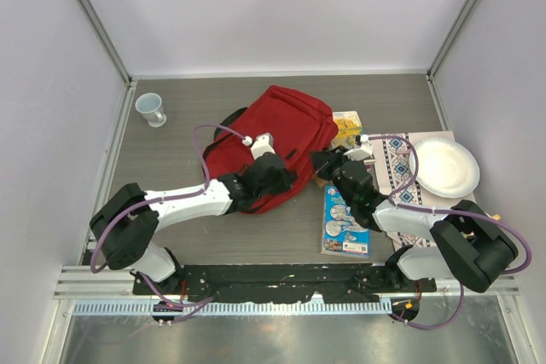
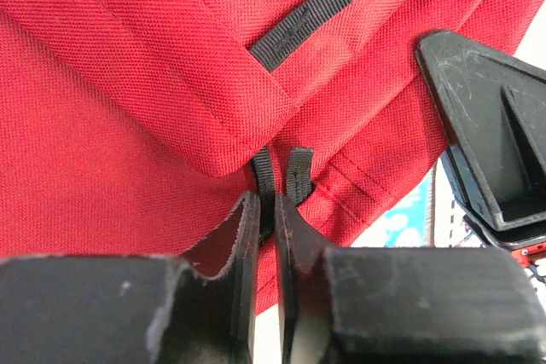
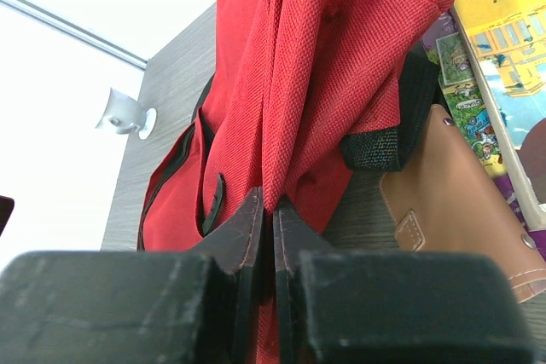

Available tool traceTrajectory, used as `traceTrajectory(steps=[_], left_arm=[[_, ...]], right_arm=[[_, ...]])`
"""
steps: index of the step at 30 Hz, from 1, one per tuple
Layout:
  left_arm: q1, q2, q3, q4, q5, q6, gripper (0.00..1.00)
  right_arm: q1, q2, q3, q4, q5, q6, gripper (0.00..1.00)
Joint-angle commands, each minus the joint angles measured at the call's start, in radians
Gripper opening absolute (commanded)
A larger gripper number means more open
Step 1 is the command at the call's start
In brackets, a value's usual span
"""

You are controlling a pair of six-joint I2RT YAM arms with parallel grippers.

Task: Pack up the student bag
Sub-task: Unzip the student bag at the center of the board.

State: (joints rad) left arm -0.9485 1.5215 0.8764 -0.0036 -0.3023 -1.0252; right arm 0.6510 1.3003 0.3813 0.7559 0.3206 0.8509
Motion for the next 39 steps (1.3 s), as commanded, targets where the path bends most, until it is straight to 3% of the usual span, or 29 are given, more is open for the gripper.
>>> traceTrajectory(steps=[1, 5, 11, 22, 34, 39], left_arm=[[0.007, 0.002, -0.013, 0.067, 0.009, -0.012, 0.13], [0.008, 0.003, -0.016, 0.065, 0.008, -0.013, 0.0], [0.007, -0.017, -0.027, 0.007, -0.061, -0.012, 0.0], [0.007, -0.162, -0.146, -0.251, -0.228, 0.017, 0.0], [0.007, -0.316, -0.197, -0.397, -0.314, -0.024, 0.0], [-0.018, -0.377, -0.206, -0.408, -0.317, 0.002, 0.0]], right_arm=[[0.004, -0.036, 0.011, 0.12, 0.026, -0.019, 0.01], [0.004, -0.041, 0.013, 0.114, 0.034, -0.023, 0.01], [0.004, -0.042, 0.028, 0.079, 0.035, -0.03, 0.01], [-0.043, -0.029, 0.139, -0.095, -0.058, -0.128, 0.01], [-0.148, 0.105, 0.189, -0.072, -0.307, -0.107, 0.01], [-0.16, 0.22, 0.333, -0.168, -0.478, -0.191, 0.01]])
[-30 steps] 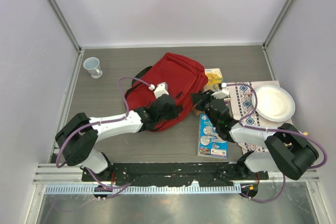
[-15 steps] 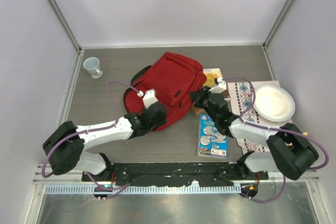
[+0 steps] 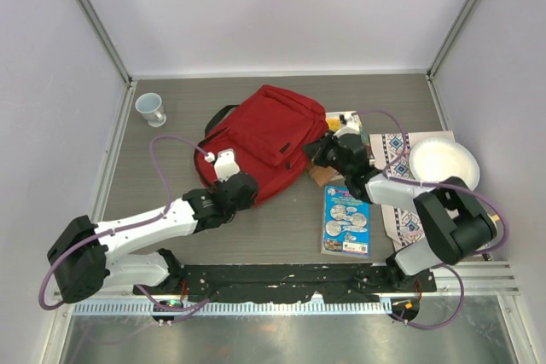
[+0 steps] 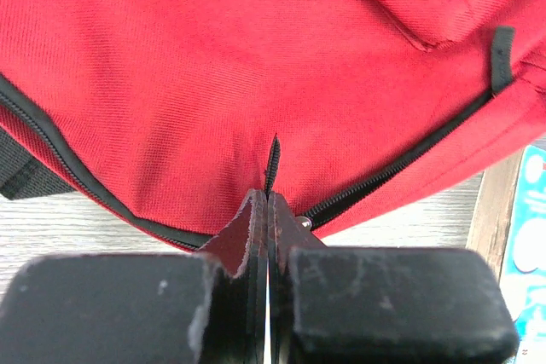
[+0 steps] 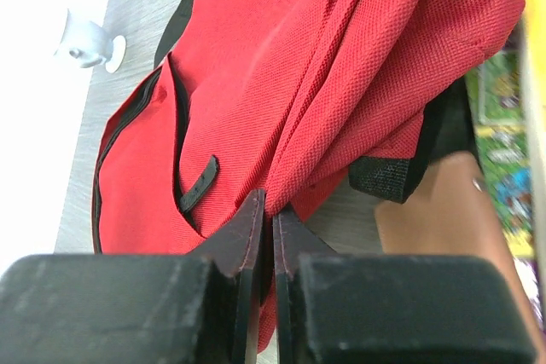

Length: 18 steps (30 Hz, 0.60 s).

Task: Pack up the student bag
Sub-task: Unzip the student bag at the center of the board.

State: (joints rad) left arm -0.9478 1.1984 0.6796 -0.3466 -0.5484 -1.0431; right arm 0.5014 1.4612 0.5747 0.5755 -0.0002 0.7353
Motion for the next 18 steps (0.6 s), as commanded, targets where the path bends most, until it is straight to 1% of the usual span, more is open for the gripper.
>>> traceTrajectory(steps=[1, 3, 4, 6, 7, 8, 9, 10, 11, 12, 13, 16, 17, 18], left_arm=[[-0.028, -0.062, -0.009, -0.057, -0.065, 0.035, 0.0], [-0.063, -0.076, -0.012, -0.028, -0.058, 0.041, 0.0], [-0.075, -0.074, -0.012, -0.014, -0.047, 0.043, 0.0], [-0.109, -0.047, -0.011, 0.014, -0.041, 0.026, 0.0], [-0.118, -0.033, -0.009, 0.024, -0.036, 0.012, 0.0], [-0.124, -0.011, -0.009, 0.034, -0.022, -0.023, 0.0], [-0.126, 0.025, -0.003, 0.043, -0.021, -0.04, 0.0], [-0.129, 0.05, 0.0, 0.046, -0.022, -0.058, 0.0], [-0.131, 0.067, 0.006, 0.046, -0.034, -0.07, 0.0], [-0.131, 0.101, 0.017, 0.046, -0.047, -0.093, 0.0], [-0.131, 0.112, 0.021, 0.043, -0.056, -0.104, 0.0], [-0.131, 0.139, 0.04, 0.034, -0.094, -0.127, 0.0], [-0.131, 0.142, 0.044, 0.035, -0.1, -0.129, 0.0], [-0.131, 0.141, 0.043, 0.047, -0.107, -0.13, 0.0]], right_arm=[[-0.012, 0.083, 0.164, -0.024, -0.193, -0.082, 0.01], [-0.032, 0.125, 0.23, -0.057, -0.216, -0.079, 0.01], [-0.041, 0.173, 0.273, -0.071, -0.253, -0.077, 0.01], [-0.064, 0.229, 0.33, -0.098, -0.291, -0.073, 0.01], [-0.072, 0.276, 0.359, -0.145, -0.306, -0.07, 0.01], [-0.076, 0.303, 0.413, -0.169, -0.346, -0.068, 0.05], [-0.086, 0.321, 0.437, -0.193, -0.369, -0.07, 0.11], [-0.089, 0.332, 0.456, -0.248, -0.38, -0.07, 0.21], [-0.089, 0.329, 0.464, -0.264, -0.382, -0.074, 0.28], [-0.089, 0.317, 0.456, -0.284, -0.383, -0.08, 0.45], [-0.089, 0.297, 0.444, -0.295, -0.379, -0.094, 0.5], [-0.089, 0.18, 0.384, -0.365, -0.316, -0.123, 0.62], [-0.089, 0.113, 0.351, -0.38, -0.308, -0.129, 0.62], [-0.087, 0.082, 0.334, -0.394, -0.311, -0.129, 0.63]])
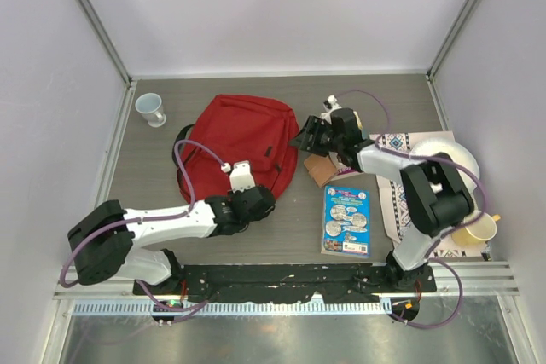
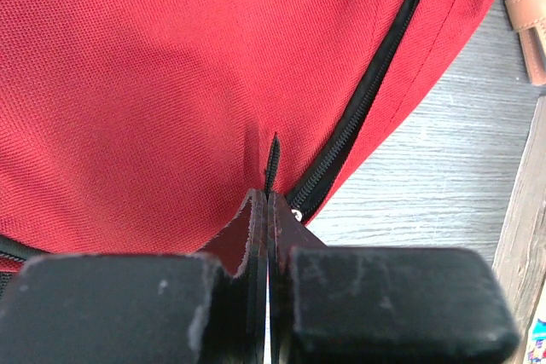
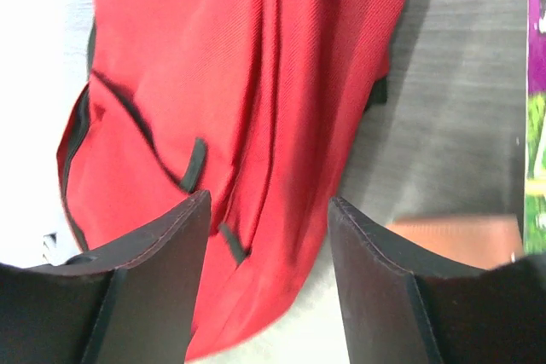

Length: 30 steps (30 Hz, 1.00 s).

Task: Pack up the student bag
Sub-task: Unzip the student bag at the center of the board.

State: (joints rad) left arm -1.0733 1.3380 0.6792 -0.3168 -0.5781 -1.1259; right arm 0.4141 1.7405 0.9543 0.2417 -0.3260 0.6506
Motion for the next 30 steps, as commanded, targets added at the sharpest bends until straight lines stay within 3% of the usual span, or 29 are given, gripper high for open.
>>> traceTrajectory(steps=[1, 6, 15, 30], left_arm=[[-0.005, 0.0, 0.042, 0.027, -0.078, -0.046, 0.0], [-0.005, -0.016, 0.034, 0.056, -0.088, -0.037, 0.0], [-0.005, -0.075, 0.002, 0.078, -0.078, -0.022, 0.0], [-0.005, -0.1, -0.032, 0.093, -0.058, -0.014, 0.0]], right_arm=[[0.002, -0.225, -0.067, -0.062, 0.001, -0.04, 0.64], [0.069, -0.337, -0.216, -0.03, -0.009, 0.085, 0.64], [0.31, -0.28, -0.325, 0.082, 0.172, 0.218, 0.63], [0.354, -0.141, -0.281, 0.163, 0.283, 0.314, 0.6]])
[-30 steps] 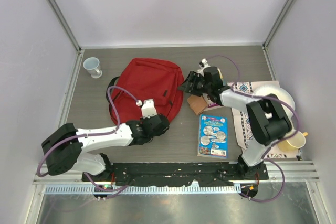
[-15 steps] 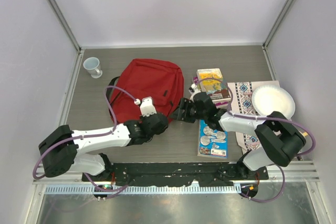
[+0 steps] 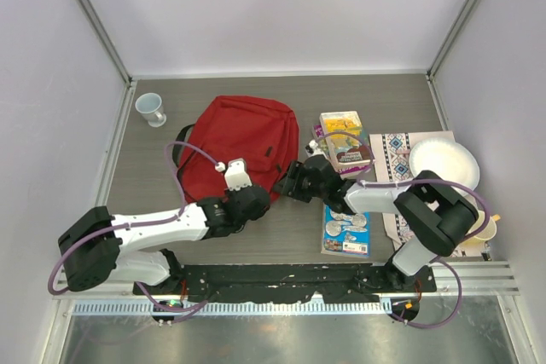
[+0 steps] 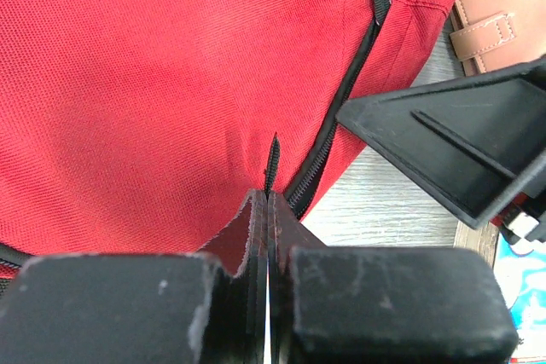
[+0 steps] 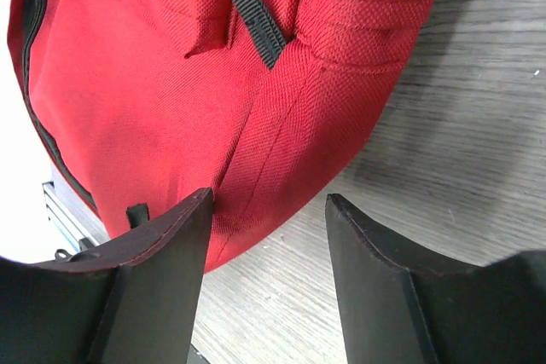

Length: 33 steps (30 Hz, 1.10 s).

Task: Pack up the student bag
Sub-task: Unzip the student bag at the center of the board.

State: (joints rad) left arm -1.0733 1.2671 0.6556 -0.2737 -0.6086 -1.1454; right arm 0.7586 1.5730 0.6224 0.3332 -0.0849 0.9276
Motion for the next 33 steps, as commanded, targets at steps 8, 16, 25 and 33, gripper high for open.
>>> traceTrajectory(steps=[8, 16, 25, 33], left_arm=[[-0.005, -0.035, -0.02, 0.054, -0.025, 0.015, 0.0], [-0.005, -0.061, -0.045, -0.004, -0.04, -0.028, 0.0], [-0.005, -0.12, -0.074, -0.107, -0.056, -0.057, 0.0], [-0.007, -0.186, -0.1, -0.151, -0.056, -0.073, 0.0]], right_arm=[[0.01, 0.052, 0.089, 0.089, 0.065, 0.013, 0.12], [-0.013, 0.032, 0.12, 0.047, 0.143, -0.038, 0.01], [-0.091, 0.068, 0.169, 0.049, 0.099, -0.073, 0.01], [-0.182, 0.107, 0.246, 0.021, -0.015, -0.124, 0.01]])
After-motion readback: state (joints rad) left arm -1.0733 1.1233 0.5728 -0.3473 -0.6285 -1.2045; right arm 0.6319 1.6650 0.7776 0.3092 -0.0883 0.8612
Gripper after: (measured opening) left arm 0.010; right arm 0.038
